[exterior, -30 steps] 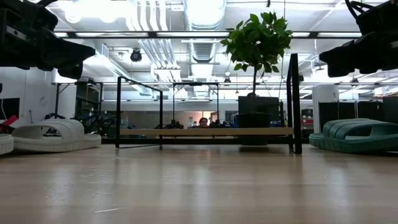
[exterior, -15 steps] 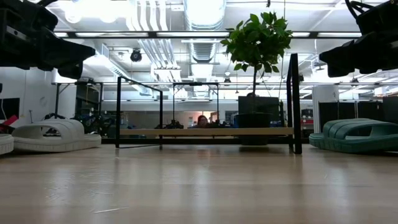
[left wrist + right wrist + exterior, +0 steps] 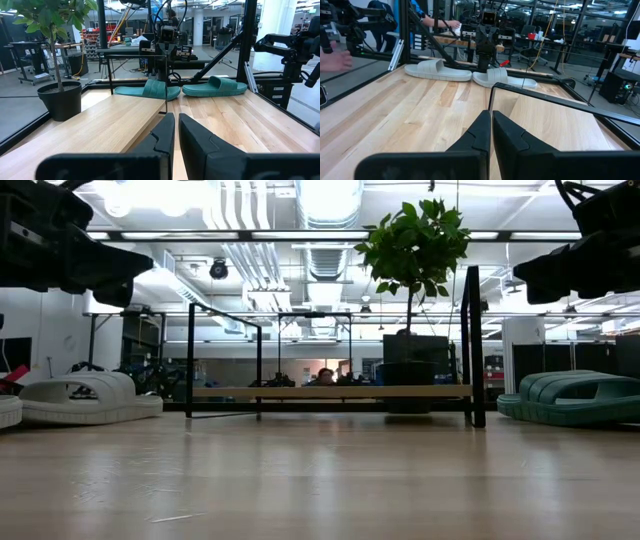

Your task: Pick and place slides into the shelf

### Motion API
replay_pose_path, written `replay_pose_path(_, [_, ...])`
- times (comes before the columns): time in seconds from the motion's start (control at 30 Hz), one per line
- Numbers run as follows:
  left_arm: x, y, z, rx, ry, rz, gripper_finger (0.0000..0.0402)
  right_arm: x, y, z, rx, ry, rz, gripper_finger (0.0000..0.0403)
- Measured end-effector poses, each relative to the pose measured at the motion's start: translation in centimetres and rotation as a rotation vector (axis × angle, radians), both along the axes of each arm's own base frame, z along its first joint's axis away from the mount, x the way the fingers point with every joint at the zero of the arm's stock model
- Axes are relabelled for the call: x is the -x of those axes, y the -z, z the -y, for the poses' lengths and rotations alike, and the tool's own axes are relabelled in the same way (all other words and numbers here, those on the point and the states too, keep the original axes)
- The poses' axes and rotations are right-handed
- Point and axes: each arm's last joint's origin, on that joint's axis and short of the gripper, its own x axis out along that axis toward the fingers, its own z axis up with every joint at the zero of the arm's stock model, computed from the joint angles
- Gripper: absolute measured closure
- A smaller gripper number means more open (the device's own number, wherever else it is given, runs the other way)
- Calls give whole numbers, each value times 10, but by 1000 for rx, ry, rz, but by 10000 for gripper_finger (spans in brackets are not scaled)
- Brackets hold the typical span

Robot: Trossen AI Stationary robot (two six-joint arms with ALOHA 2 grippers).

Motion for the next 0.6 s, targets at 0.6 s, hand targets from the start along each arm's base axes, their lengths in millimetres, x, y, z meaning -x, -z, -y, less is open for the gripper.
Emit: replay_pose_path(0.6, [0, -1, 0, 1, -1, 7, 391, 0, 0, 0, 88, -4, 5, 394])
